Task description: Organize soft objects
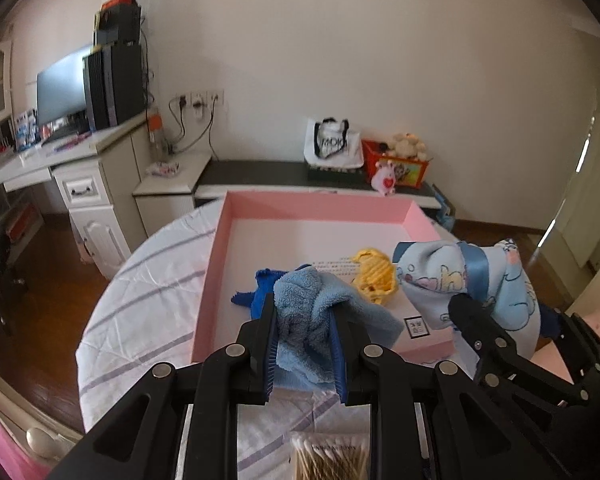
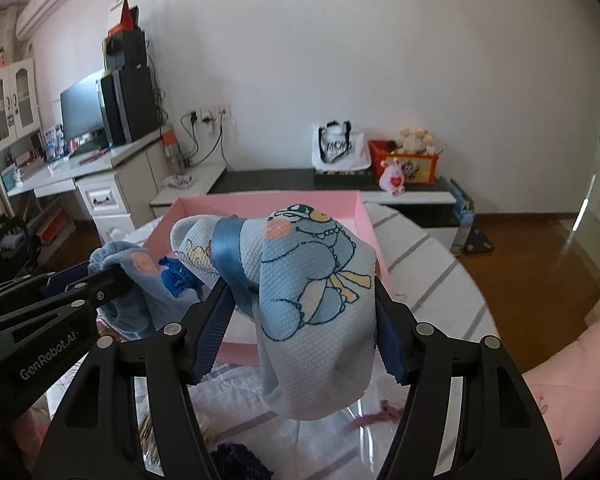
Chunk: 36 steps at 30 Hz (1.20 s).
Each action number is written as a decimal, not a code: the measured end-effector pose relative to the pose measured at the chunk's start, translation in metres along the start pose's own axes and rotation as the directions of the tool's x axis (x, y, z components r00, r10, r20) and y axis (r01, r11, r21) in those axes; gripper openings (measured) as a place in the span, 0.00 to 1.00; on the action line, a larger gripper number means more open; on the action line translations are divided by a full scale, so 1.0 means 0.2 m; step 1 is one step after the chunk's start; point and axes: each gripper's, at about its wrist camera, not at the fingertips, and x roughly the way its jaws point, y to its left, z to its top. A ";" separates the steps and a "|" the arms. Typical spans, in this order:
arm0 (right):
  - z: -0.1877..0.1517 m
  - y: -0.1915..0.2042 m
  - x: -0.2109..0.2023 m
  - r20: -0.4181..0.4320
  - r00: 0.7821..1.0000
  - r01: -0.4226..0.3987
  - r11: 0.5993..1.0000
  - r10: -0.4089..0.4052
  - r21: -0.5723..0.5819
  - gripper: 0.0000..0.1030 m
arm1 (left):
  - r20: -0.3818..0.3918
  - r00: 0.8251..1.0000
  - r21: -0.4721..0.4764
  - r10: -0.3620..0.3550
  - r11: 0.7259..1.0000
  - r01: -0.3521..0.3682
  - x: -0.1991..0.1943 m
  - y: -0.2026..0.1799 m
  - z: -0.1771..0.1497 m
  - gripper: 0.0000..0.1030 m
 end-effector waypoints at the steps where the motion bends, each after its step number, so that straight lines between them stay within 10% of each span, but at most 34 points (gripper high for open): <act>1: 0.00 0.01 0.04 -0.015 1.000 -0.005 1.000 0.005 -0.002 0.60 | -0.009 1.000 -0.003 0.002 1.000 -0.002 0.04 0.00 0.03 0.19; 26: 0.02 0.06 0.50 -0.180 0.984 -0.004 1.000 -0.002 -0.031 0.60 | -0.141 0.989 -0.021 0.036 0.999 -0.039 0.80 0.05 0.40 0.24; 36: 0.02 -0.01 0.45 -0.167 0.985 0.054 0.999 -0.052 0.005 0.75 | -0.114 0.992 -0.085 0.056 0.994 -0.066 0.78 0.06 0.31 0.84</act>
